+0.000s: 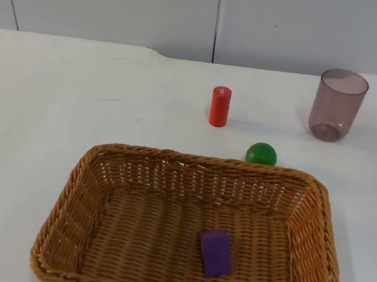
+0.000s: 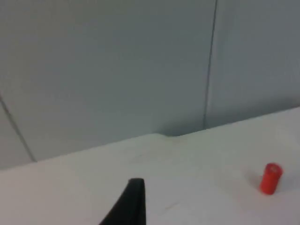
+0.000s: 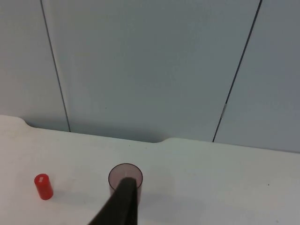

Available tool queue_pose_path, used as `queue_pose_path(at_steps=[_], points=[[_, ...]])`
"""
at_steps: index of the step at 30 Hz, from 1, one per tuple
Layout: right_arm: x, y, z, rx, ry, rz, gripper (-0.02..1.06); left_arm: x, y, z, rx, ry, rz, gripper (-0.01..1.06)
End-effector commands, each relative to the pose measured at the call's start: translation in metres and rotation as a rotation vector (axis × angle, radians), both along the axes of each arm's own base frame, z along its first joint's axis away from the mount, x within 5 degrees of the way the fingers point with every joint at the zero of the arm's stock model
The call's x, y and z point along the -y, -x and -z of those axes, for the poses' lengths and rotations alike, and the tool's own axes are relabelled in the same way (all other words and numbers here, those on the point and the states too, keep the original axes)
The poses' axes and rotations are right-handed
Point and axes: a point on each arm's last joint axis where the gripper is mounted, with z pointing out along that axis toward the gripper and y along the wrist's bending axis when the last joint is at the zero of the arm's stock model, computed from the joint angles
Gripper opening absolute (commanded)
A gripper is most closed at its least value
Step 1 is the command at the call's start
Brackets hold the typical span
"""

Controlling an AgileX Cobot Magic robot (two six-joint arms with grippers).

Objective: Pick up the basket with the left hand and place the triangular block into the basket with the right hand.

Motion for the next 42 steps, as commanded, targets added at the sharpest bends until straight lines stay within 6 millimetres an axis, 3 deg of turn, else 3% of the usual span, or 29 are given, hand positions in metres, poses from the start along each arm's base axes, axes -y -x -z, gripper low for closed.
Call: queue_pose_path(at_steps=[1, 4, 5, 8, 13, 18, 22, 26, 30, 42], points=[[0.002, 0.002, -0.001, 0.001, -0.007, 0.009, 1.05, -0.007, 0.000, -0.008, -0.018, -0.117, -0.029, 1.05], [0.002, 0.002, -0.001, 0.000, -0.010, 0.009, 1.05, -0.025, 0.001, -0.034, -0.033, -0.217, -0.201, 1.05], [0.002, 0.002, -0.001, 0.000, -0.010, 0.009, 1.05, -0.025, 0.001, -0.034, -0.033, -0.217, -0.201, 1.05], [0.002, 0.002, -0.001, 0.000, -0.018, 0.012, 1.05, -0.031, 0.007, -0.059, 0.017, -0.177, -0.278, 1.05], [0.002, 0.001, -0.002, 0.004, -0.011, 0.016, 1.05, -0.029, 0.013, -0.072, 0.069, -0.100, -0.278, 1.05], [0.002, 0.001, -0.002, 0.010, -0.008, 0.017, 1.05, -0.023, 0.014, -0.070, 0.008, 0.047, -0.259, 1.05], [0.001, 0.001, -0.003, 0.021, -0.001, 0.000, 1.05, -0.006, 0.013, -0.071, 0.010, 0.114, -0.094, 1.05], [-0.001, 0.001, -0.008, 0.086, -0.016, -0.032, 1.05, -0.008, 0.013, -0.076, 0.062, 0.100, -0.107, 1.05], [-0.001, 0.012, -0.009, 0.268, -0.085, -0.093, 1.05, -0.011, 0.013, -0.073, 0.041, 0.041, -0.119, 1.05], [0.001, 0.015, 0.012, 0.158, -0.057, -0.083, 1.05, -0.012, 0.013, -0.074, 0.056, 0.033, -0.124, 1.05]])
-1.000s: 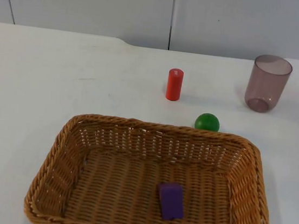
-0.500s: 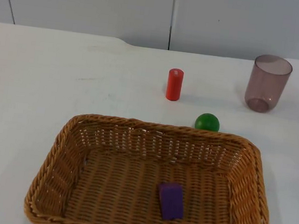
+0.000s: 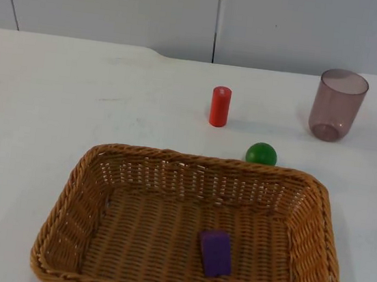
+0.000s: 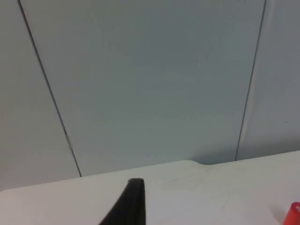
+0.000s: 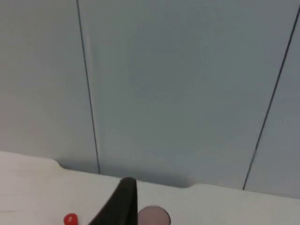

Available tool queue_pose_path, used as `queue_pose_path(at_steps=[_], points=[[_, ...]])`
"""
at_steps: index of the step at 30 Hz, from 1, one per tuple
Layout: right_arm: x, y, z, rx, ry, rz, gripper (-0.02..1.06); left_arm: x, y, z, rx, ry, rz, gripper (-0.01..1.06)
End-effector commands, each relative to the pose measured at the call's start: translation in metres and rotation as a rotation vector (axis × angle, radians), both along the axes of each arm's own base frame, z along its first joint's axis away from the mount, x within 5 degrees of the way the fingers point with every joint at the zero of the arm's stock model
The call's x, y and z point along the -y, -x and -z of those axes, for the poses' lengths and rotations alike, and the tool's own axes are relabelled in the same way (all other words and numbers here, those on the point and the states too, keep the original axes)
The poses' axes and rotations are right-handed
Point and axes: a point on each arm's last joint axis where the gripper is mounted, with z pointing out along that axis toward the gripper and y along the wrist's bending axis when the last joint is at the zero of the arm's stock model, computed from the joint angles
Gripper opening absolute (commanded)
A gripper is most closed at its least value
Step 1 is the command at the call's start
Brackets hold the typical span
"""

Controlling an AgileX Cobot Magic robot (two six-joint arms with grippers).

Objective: Pick up the basket with the left hand and place the triangular block into the basket with the right hand.

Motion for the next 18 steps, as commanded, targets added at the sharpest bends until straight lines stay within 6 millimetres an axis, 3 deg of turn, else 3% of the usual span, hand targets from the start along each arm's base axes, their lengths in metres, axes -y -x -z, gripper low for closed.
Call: queue_pose_path(at_steps=[1, 4, 8, 13, 16, 18], points=[[0.003, 0.001, 0.002, -0.022, -0.003, 0.024, 1.05, -0.001, 0.002, -0.005, 0.026, -0.004, -0.009, 1.05], [0.008, 0.002, -0.001, 0.009, 0.058, 0.056, 1.05, -0.002, 0.005, -0.008, 0.045, -0.003, -0.011, 1.05], [0.011, 0.009, -0.006, 0.042, 0.009, 0.056, 1.05, -0.002, 0.007, -0.011, 0.066, -0.002, -0.014, 1.05], [0.020, 0.014, 0.005, -0.087, -0.006, 0.152, 1.05, -0.001, 0.014, -0.004, -0.026, 0.004, 0.008, 1.05], [0.025, 0.027, 0.003, -0.005, -0.021, 0.128, 1.05, -0.001, 0.025, -0.009, -0.012, 0.006, 0.013, 1.05], [0.037, 0.048, -0.005, 0.134, -0.045, 0.128, 1.05, -0.007, 0.049, -0.024, 0.093, -0.016, -0.020, 1.05]])
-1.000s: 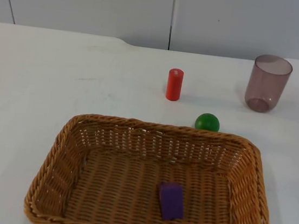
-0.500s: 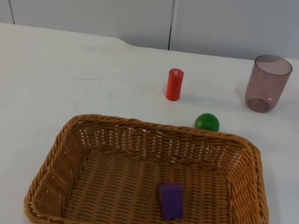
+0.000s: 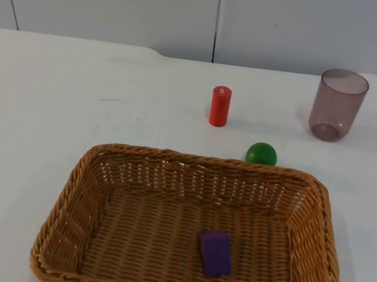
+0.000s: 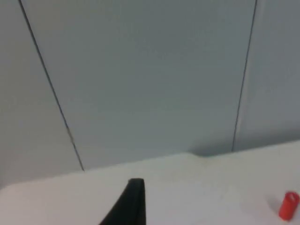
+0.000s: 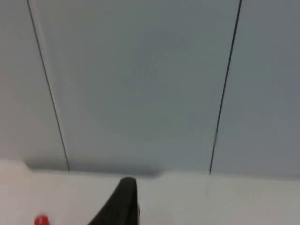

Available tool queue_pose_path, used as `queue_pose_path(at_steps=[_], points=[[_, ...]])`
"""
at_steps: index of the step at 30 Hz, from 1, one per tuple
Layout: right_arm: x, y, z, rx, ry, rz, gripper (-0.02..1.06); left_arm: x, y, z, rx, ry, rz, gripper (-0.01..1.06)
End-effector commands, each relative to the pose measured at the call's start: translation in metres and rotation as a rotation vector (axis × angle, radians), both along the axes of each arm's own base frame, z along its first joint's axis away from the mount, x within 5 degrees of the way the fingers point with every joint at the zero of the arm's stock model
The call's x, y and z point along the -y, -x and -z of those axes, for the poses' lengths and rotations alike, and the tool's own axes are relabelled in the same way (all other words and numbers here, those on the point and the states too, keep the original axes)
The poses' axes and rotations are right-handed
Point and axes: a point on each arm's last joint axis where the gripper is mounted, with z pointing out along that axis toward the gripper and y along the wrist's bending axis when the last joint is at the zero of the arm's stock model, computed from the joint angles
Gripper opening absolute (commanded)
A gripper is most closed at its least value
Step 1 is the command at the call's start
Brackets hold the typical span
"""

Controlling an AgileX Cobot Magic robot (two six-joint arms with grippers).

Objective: Pick up the basket with the left hand and place the triangular block into the basket with the right hand.

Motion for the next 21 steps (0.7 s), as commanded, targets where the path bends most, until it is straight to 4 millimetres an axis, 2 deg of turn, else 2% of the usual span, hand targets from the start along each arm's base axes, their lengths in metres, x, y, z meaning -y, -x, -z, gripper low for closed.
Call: queue_pose_path(at_steps=[1, 2, 3, 4, 5, 6, 9, 10, 14, 18, 20, 21], points=[[0.019, 0.028, -0.013, 0.166, -0.004, 0.041, 1.05, -0.008, 0.028, -0.019, 0.122, -0.013, -0.052, 1.05], [0.028, 0.041, -0.014, 0.203, -0.007, 0.067, 1.05, -0.012, 0.042, -0.025, 0.167, -0.005, -0.090, 1.05], [0.031, 0.045, -0.013, 0.214, 0.000, 0.076, 1.05, -0.017, 0.057, -0.030, 0.203, -0.008, -0.132, 1.05], [0.031, 0.045, -0.013, 0.214, 0.000, 0.076, 1.05, -0.017, 0.057, -0.030, 0.203, -0.008, -0.132, 1.05], [0.038, 0.057, -0.011, 0.240, 0.021, 0.094, 1.05, -0.021, 0.070, -0.033, 0.232, -0.027, -0.166, 1.05], [0.048, 0.073, -0.004, 0.257, 0.046, 0.107, 1.05, -0.024, 0.081, -0.035, 0.248, -0.028, -0.183, 1.05], [0.057, 0.097, 0.016, 0.276, 0.011, 0.078, 1.05, -0.027, 0.107, -0.038, 0.287, -0.021, -0.191, 1.05], [0.057, 0.097, 0.016, 0.276, 0.011, 0.078, 1.05, -0.027, 0.107, -0.038, 0.287, -0.021, -0.191, 1.05], [0.069, 0.123, 0.036, 0.329, 0.015, 0.098, 1.05, -0.034, 0.140, -0.037, 0.320, -0.033, -0.249, 1.05], [0.062, 0.131, 0.042, 0.308, 0.073, 0.077, 1.05, -0.037, 0.160, -0.036, 0.349, -0.026, -0.288, 1.05], [0.048, 0.136, 0.042, 0.301, 0.154, 0.067, 1.05, -0.037, 0.179, -0.034, 0.396, -0.036, -0.349, 1.05], [0.048, 0.136, 0.042, 0.301, 0.154, 0.067, 1.05, -0.037, 0.179, -0.034, 0.396, -0.036, -0.349, 1.05]])
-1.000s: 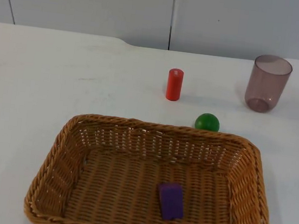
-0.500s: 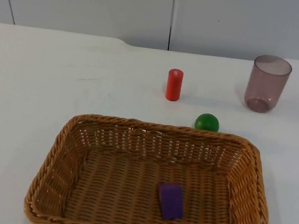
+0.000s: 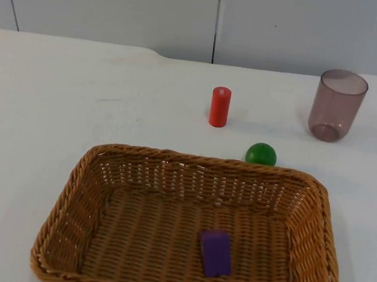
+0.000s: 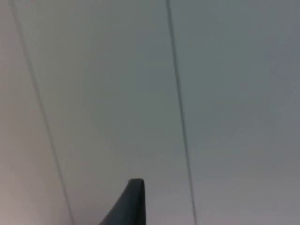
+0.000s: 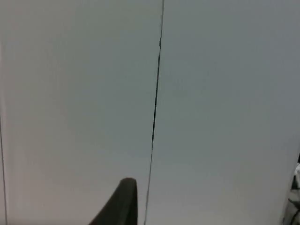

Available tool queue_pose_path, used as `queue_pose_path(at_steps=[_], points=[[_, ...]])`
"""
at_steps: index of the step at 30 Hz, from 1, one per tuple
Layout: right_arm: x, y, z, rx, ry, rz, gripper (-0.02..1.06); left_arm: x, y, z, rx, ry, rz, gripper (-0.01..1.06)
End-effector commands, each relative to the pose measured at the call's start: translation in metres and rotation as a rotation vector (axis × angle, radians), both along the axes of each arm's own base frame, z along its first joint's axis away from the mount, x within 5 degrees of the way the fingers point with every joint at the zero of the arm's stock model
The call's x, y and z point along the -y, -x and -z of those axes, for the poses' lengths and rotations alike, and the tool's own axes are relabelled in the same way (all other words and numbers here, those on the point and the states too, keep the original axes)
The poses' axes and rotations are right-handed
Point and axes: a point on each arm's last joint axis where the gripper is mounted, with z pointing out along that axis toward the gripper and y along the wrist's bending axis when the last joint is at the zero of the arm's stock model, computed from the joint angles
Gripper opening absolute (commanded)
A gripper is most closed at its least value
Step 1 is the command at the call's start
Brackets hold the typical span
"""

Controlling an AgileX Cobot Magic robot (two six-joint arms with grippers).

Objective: Pick up the basket with the left hand and place the triangular block into the basket with the right hand.

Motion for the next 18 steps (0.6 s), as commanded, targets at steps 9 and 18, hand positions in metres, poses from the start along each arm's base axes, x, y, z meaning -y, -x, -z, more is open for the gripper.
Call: queue_pose_path(at_steps=[9, 18], points=[[-0.043, 0.049, -0.004, 0.272, 0.051, 0.019, 1.05, 0.010, 0.074, 0.004, 0.232, -0.114, -0.127, 1.05], [-0.040, 0.061, 0.016, 0.154, 0.061, -0.051, 1.05, 0.014, 0.079, 0.055, 0.120, -0.127, 0.079, 1.05]])
